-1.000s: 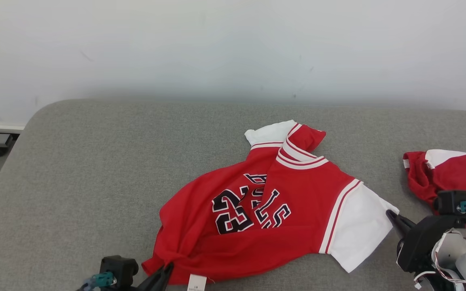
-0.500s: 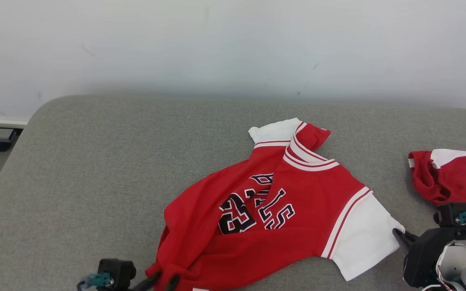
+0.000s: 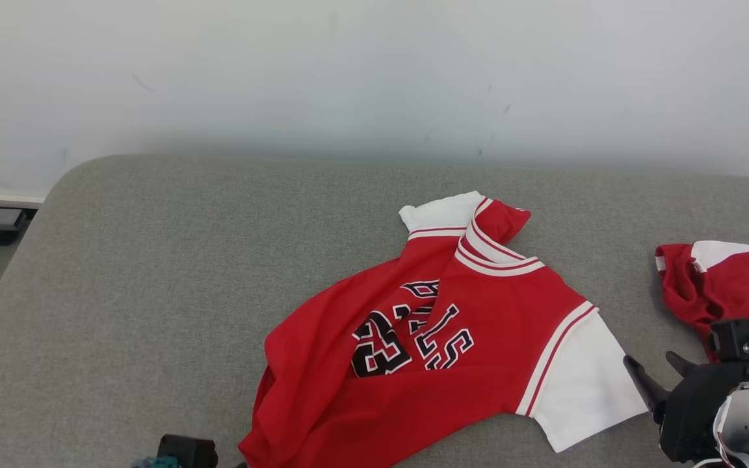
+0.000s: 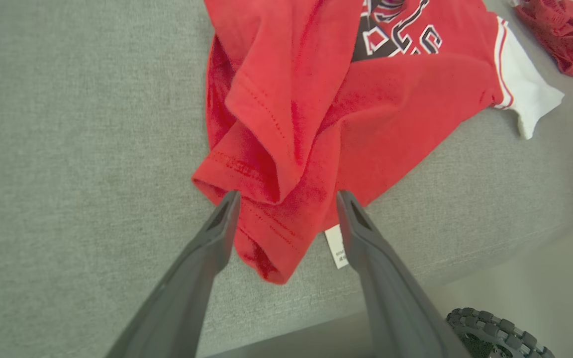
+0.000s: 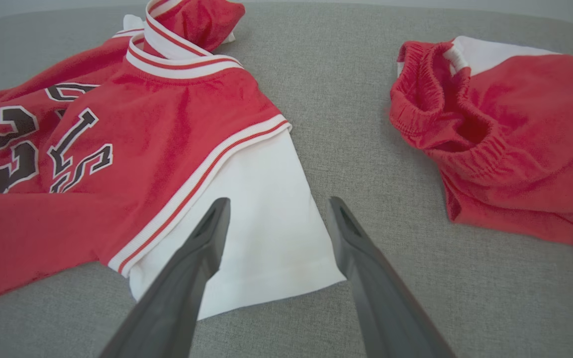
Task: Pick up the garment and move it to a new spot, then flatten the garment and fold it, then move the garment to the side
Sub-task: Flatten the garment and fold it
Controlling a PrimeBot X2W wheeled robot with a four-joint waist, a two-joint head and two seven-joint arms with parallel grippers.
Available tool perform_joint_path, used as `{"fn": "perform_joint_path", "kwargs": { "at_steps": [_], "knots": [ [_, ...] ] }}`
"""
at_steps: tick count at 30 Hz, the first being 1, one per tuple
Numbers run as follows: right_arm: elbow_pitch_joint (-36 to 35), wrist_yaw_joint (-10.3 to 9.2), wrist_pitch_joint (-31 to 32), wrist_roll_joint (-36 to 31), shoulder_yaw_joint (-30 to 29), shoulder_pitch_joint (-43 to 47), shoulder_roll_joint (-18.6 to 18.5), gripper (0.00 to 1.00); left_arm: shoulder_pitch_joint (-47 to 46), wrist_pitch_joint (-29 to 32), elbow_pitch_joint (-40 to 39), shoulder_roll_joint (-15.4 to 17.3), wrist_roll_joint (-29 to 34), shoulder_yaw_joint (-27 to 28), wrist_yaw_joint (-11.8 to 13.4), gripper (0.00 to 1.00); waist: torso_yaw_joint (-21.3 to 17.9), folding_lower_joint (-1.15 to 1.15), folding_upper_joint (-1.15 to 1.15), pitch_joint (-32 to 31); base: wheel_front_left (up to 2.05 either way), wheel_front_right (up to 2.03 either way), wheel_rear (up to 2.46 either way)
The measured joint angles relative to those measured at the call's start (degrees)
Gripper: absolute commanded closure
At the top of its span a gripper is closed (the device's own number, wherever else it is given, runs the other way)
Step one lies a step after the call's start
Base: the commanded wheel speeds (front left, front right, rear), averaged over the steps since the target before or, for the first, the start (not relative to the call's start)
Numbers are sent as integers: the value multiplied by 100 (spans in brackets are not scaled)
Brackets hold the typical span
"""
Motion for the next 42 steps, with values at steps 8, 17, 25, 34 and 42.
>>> {"fn": "perform_joint_path", "kwargs": {
  "at_steps": [8,17,25,34,42],
  "knots": [
    [-86,-125,257,-246,74,79,-148,0,183,488,130,40,-259,16,120,0,47,1,0,109,0,0,0],
    [218,-175,647,-379,291,-73,-91,0,154,762,372,-140,-616,86,143,0,87,1,0,223,0,0,0],
    [449,-182,1050,-617,495,-309,-98,0,-92,925,669,-258,-679,111,144,0,115,1,0,361,0,0,0],
    [623,-200,1250,-764,492,-607,-126,0,-226,979,873,-409,-771,113,134,0,148,1,1,475,0,0,0],
    [802,-224,1450,-831,587,-648,-97,0,-342,1026,1103,-528,-934,103,38,0,167,0,0,509,0,0,0]
  ]
}}
